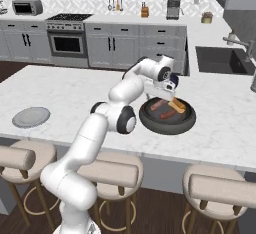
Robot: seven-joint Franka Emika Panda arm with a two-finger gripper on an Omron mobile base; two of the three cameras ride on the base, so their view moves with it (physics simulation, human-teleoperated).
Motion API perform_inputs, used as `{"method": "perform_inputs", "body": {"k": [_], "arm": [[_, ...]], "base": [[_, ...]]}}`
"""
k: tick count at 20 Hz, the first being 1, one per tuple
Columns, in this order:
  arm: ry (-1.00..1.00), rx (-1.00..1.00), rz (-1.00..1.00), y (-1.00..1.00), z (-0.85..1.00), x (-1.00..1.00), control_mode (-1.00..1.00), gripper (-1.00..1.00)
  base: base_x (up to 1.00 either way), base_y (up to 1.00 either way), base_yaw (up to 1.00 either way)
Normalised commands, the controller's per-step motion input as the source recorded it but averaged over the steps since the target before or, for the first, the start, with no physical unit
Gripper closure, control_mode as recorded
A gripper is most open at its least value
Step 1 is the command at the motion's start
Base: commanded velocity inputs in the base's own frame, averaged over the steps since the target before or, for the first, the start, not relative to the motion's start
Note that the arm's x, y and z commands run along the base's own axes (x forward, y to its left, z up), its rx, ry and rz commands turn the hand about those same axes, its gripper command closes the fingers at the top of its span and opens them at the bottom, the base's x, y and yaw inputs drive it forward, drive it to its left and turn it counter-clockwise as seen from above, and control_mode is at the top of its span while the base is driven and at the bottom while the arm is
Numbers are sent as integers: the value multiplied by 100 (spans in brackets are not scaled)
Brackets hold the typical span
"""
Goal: Place one bun and one sausage from the bowl on each plate.
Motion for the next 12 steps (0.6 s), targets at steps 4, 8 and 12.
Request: {"method": "perform_inputs", "body": {"k": [4,8,12], "arm": [[-1,-1,-20,-29,-51,-15,-100,-100],[0,-2,-16,-10,-66,-49,-100,-100],[0,-2,-11,-6,-46,-56,-100,-100]], "base": [[0,0,0],[0,0,0],[0,0,0]]}}
